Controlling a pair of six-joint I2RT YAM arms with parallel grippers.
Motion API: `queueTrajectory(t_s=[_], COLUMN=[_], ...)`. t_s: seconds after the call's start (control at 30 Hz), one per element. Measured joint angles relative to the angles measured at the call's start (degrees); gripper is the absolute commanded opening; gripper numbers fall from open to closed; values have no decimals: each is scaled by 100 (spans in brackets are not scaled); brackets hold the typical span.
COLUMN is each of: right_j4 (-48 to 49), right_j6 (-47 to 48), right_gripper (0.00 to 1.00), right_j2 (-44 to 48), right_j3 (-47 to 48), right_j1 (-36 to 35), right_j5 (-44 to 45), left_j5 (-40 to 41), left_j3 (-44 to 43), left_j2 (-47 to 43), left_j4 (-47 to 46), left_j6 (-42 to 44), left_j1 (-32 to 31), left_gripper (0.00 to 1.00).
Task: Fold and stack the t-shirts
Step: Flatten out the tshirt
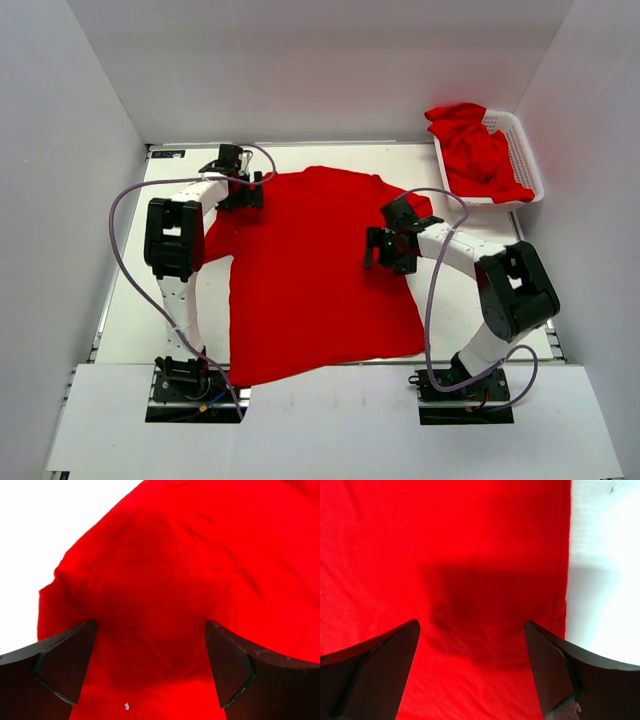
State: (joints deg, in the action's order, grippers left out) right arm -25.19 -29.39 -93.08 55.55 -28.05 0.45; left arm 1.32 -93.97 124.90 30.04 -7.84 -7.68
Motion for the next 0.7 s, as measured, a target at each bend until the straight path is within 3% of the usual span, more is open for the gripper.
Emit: queueTrajectory(t_s=[0.23,0.43,0.7], right_j4=[-31,-302,-1102], right_j6=[-81,9,520], right_gripper=[90,90,90], right_j2=[-595,-1329,-3268], right_j3=[450,1360,4264], right_j1=[42,236,647], right_j5=[452,723,879], left_j5=[240,697,1106], left_j3=[601,1808,3150], left_j2=[-282,-1091,-2256], left_j4=[-597,-820,-70], left_j6=[-391,-1005,-2337], left_j1=[-2,0,-39], left_gripper=[100,100,100])
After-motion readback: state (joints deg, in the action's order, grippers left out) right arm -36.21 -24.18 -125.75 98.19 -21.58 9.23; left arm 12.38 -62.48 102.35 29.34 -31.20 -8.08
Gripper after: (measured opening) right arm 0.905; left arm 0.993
